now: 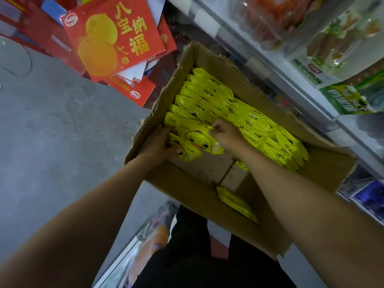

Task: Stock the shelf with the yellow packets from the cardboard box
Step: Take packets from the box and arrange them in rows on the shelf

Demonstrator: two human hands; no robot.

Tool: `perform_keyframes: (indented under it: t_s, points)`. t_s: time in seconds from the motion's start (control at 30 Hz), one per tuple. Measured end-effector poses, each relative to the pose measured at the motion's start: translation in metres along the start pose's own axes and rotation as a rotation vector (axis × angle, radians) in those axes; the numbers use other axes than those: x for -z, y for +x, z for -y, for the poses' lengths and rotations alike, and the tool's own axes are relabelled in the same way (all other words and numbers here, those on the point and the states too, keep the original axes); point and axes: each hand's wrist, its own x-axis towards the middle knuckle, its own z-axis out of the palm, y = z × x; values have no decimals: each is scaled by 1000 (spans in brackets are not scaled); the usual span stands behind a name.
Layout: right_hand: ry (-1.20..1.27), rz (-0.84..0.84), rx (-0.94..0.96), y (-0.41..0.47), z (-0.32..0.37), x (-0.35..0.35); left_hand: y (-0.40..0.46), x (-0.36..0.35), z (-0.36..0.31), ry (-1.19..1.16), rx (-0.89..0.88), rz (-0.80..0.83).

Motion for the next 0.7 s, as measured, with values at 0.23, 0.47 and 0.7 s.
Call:
perform_keyframes:
  t_s: [0.23,0.47,0.7]
  points:
    - [133,-138,-56,-11,-51,42,19,-15,-2,293,18,107]
    - [440,-121,-135,-34,-63,39,29,-29,7,141,57,271]
    - [752,-63,-228,-59,-66,34,26,-31,-13,33,94,275]
